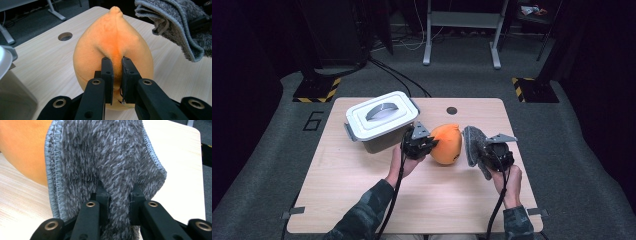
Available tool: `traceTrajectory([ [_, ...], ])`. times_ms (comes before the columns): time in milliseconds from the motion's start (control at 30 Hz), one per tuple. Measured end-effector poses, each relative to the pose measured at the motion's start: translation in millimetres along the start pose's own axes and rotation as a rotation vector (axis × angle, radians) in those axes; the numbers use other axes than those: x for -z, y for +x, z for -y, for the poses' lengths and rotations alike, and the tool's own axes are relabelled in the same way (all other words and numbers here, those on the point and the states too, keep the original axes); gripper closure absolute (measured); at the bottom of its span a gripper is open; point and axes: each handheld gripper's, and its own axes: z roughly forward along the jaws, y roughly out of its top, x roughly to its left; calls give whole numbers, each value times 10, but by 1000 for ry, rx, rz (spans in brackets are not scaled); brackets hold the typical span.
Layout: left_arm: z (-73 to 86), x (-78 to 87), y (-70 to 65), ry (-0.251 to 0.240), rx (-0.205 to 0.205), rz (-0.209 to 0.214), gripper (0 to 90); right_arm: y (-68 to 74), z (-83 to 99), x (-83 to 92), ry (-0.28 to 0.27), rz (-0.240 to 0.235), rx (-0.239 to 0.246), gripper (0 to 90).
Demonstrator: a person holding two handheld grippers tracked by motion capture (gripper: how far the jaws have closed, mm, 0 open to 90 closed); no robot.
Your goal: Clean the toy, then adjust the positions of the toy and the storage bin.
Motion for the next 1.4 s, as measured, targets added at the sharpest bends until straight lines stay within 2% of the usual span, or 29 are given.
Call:
traceTrajectory([
  [33,-2,18,25,10,-16,5,822,6,5,4,2,-2,-5,753],
  [67,7,20,20,2,-1,-3,821,19,28,14,5,-5,3,753],
  [167,24,50,45,1,6,-10,822,31,65,27,16,-11,9,753],
  [267,37,74,62,2,4,-18,822,61,138,22,30,-28,2,753],
  [367,31,121,82,1,3,-28,822,97,225,-4,52,-36,18,753],
  [600,49,174,143,-2,5,-45,821,176,311,-19,89,-72,30,749],
  [667,60,184,148,-5,12,-51,822,228,355,-27,91,-93,51,747],
  [833,83,193,172,-5,16,-51,821,424,504,-30,148,-148,81,745],
  [900,84,190,176,-3,16,-53,821,455,528,-34,156,-159,93,745],
  [933,86,186,177,-7,22,-54,821,533,580,-39,165,-178,102,743],
  [967,85,184,181,-6,19,-51,821,533,580,-39,165,-178,102,743],
  [1167,72,135,169,-8,17,-49,821,802,730,-83,219,-222,166,724],
  [1267,71,128,163,-12,15,-47,821,871,756,-84,222,-229,183,707],
  [1300,70,127,159,-10,13,-42,821,917,778,-99,229,-238,211,646],
  [1400,68,136,151,-7,13,-39,821,948,794,-120,227,-249,201,470],
])
